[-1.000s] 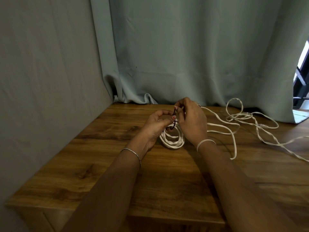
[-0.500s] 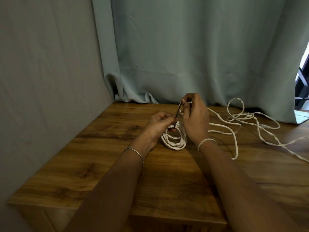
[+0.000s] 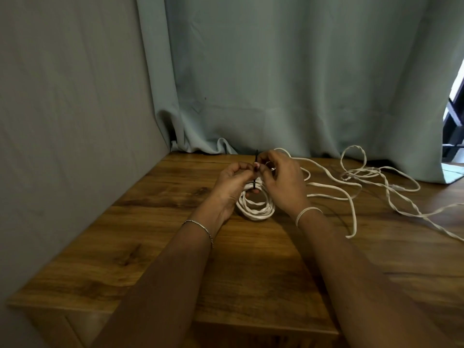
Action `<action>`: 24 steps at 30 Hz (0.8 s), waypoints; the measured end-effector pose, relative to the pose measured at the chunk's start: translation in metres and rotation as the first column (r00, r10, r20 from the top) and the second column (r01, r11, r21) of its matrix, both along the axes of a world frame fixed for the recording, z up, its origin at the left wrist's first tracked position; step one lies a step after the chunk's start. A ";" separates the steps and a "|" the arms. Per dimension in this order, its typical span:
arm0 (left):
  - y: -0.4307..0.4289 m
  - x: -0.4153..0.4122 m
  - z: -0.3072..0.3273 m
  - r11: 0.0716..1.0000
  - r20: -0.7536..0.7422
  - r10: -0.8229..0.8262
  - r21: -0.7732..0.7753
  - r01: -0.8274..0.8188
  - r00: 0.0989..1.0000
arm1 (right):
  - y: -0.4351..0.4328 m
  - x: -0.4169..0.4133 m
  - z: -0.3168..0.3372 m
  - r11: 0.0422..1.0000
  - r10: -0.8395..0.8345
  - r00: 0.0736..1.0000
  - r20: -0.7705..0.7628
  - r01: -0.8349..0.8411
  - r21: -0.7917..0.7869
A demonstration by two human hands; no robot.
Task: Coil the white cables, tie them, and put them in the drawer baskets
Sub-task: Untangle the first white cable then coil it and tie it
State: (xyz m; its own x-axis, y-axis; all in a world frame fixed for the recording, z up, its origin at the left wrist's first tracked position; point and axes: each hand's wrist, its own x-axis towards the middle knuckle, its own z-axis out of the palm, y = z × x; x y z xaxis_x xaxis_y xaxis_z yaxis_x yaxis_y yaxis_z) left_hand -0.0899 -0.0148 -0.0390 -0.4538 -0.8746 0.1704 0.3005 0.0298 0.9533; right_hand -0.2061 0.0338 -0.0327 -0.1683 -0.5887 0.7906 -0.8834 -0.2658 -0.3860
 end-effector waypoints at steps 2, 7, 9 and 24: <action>0.001 0.000 0.001 1.000 -0.013 -0.027 0.000 0.027 1.000 | 0.000 0.001 -0.002 0.999 -0.031 0.999 -0.016 0.030 -0.030; 0.001 -0.001 0.001 0.999 -0.018 -0.039 0.036 0.040 0.999 | 0.000 0.001 -0.003 0.993 -0.102 0.994 0.038 0.104 -0.050; 0.001 -0.002 0.000 0.998 -0.004 -0.039 0.040 0.039 0.999 | 0.000 0.000 -0.003 0.992 -0.115 0.992 0.053 0.118 -0.051; -0.001 0.002 -0.002 0.993 0.032 -0.121 0.008 0.121 0.992 | -0.002 -0.003 -0.004 0.989 -0.144 0.978 0.150 0.146 -0.002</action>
State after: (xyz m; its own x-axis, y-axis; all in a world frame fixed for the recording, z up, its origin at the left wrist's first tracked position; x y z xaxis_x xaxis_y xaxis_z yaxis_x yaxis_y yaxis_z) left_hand -0.0880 -0.0157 -0.0414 -0.5617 -0.8139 0.1484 0.2701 -0.0109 0.9628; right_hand -0.2089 0.0317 -0.0366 -0.3676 -0.5392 0.7577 -0.8456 -0.1453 -0.5136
